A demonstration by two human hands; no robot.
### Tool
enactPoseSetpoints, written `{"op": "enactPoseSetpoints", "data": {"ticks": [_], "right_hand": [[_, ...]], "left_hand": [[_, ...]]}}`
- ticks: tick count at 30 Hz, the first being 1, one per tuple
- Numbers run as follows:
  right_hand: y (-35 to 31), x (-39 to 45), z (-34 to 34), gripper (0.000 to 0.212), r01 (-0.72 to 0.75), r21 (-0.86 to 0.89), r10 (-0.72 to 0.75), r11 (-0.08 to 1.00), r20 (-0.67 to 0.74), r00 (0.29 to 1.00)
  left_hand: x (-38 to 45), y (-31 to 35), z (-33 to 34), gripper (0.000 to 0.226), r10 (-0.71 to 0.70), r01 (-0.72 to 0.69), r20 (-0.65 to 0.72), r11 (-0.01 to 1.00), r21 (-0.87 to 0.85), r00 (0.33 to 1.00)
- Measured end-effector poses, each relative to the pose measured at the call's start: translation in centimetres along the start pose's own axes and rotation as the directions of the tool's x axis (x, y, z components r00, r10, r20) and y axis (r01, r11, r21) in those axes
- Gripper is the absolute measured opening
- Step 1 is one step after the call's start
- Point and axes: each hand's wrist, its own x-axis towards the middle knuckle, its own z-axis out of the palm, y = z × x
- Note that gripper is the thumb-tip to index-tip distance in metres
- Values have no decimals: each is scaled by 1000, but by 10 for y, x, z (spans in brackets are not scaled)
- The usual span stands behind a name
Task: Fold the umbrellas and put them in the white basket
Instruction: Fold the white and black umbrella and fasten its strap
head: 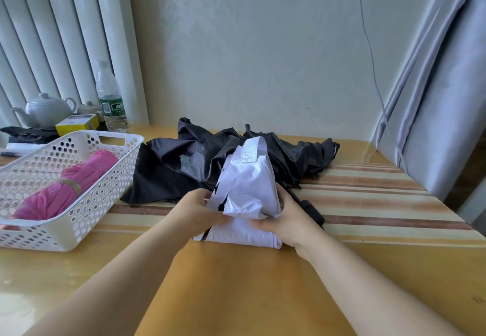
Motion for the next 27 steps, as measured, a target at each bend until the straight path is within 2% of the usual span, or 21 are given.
{"op": "enactPoseSetpoints", "data": {"ticks": [3, 6, 8, 11, 14, 15, 16, 18, 19, 22, 25, 27], "right_hand": [[5, -15, 2, 59, 52, -10, -52, 999, -32, 998], [16, -24, 12, 70, 42, -63, -50, 997, -136, 989], [23, -28, 18, 80, 44, -15, -46, 999, -152, 987], [25, -34, 20, 80, 39, 87, -26, 995, -142, 990], [21, -38, 18, 76, 65, 122, -51, 990, -117, 992], [19, -40, 18, 74, 94, 129, -81, 987, -103, 991], [18, -41, 17, 72, 111, 138, -100, 984, -87, 991], [16, -42, 14, 75, 117, 134, -109, 984, -63, 992], [15, -40, 14, 79, 123, 108, -118, 986, -53, 992], [7, -27, 18, 90, 133, -34, -134, 991, -46, 990], [-3, -13, 17, 63, 206, -110, -209, 972, -13, 978], [-9, -10, 14, 68, 265, -100, -267, 959, -2, 964]], "left_hand": [[-24, -15, 3, 32, 135, -137, -24, 973, -185, 991], [-45, -30, 8, 35, 224, -237, -82, 950, -202, 971], [-51, -35, 10, 32, 243, -257, -134, 962, -96, 961], [-46, -28, 10, 33, 263, -248, -159, 963, 109, 952], [-34, -13, 9, 41, 302, -210, -107, 837, 505, 947], [-30, -11, 8, 40, 255, -172, -83, 825, 539, 964], [-27, -9, 7, 38, 181, -135, -46, 857, 497, 982], [-22, -12, 7, 41, 83, -91, 40, 954, 286, 996], [-20, -15, 8, 42, 83, -93, 58, 973, 213, 995], [-17, -24, 8, 37, 120, -128, 59, 982, 137, 991], [-17, -30, 7, 32, 166, -173, 81, 981, 85, 983], [-19, -29, 6, 30, 193, -198, 88, 979, 53, 977]]}}
